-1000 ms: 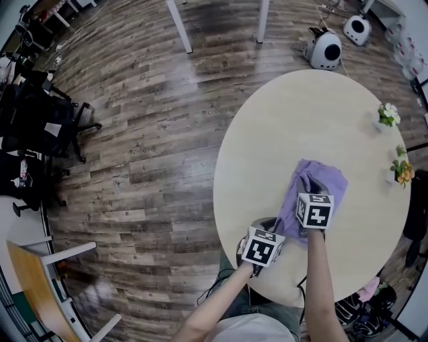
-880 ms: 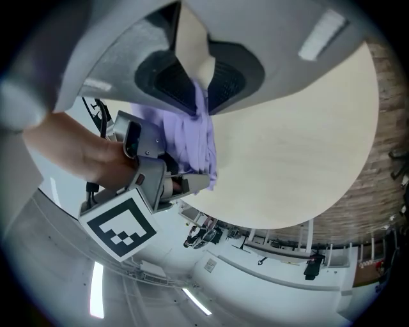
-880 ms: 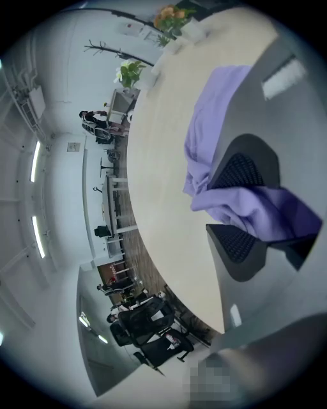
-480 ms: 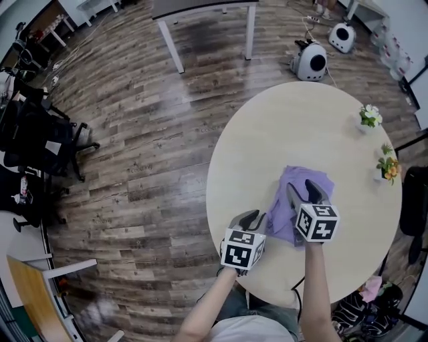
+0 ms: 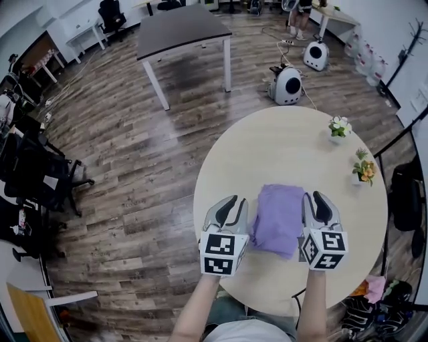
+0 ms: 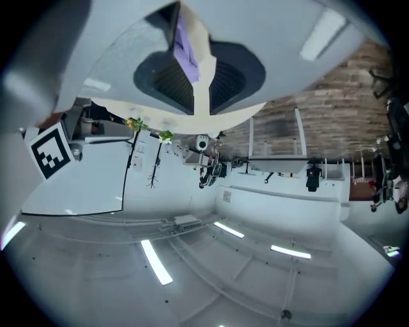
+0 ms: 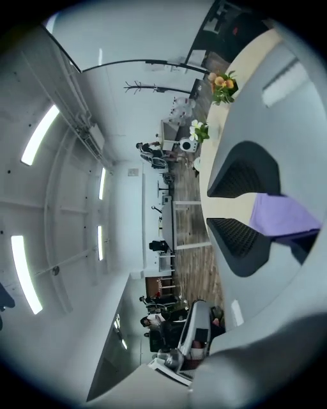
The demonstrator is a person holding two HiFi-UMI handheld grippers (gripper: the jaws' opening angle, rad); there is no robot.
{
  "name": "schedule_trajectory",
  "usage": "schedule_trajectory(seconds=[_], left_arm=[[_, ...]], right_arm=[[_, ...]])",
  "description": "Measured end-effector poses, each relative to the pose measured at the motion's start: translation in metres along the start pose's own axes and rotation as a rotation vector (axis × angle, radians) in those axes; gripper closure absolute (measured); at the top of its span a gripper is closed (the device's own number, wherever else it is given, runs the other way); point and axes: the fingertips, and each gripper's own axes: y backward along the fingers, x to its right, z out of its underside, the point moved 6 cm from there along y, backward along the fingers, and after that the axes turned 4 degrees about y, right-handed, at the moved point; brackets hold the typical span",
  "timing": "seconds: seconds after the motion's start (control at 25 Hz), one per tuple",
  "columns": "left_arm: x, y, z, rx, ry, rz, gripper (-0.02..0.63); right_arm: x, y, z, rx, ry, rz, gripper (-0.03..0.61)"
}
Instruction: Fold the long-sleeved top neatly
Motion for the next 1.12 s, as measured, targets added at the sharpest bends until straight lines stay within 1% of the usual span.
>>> schedule_trajectory(seconds=[0.08,0.24,0.36,0.48,0.6,0.8,1.0,1.12], left_arm=[[0.005,0.006,-0.022,0.061,-0.02,-0.004,0.428],[0.013,0.015,-0.06,0.162,-0.057,-0.014,0.434],[0.019,0.022,-0.08,0.217,-0.08,-0.023,0.441],[0.028,0.027,-0.091,0.255,-0.09,-0.023,0.448],[0.036,0.032,-0.099,0.281,-0.101,-0.026,0.463],[0.045,0.039,-0.105,0.301,-0.121,-0.025,0.499],[0.051,0.042,-0.106,0.311,-0.143,-0.04,0.502],[0.052,0.045,-0.105,0.312,-0.133,-0.043,0.503]], right_arm=[[0.009,0.016,-0.01,0.043,-0.003,0.025,0.472],[0.024,0.042,-0.026,0.117,0.008,0.075,0.505],[0.034,0.059,-0.035,0.159,0.017,0.119,0.531],[0.044,0.074,-0.04,0.193,0.017,0.15,0.542],[0.052,0.086,-0.046,0.219,0.015,0.175,0.553],[0.055,0.099,-0.049,0.252,-0.009,0.2,0.554],[0.057,0.106,-0.049,0.268,-0.013,0.201,0.554],[0.059,0.11,-0.049,0.276,-0.023,0.199,0.554]])
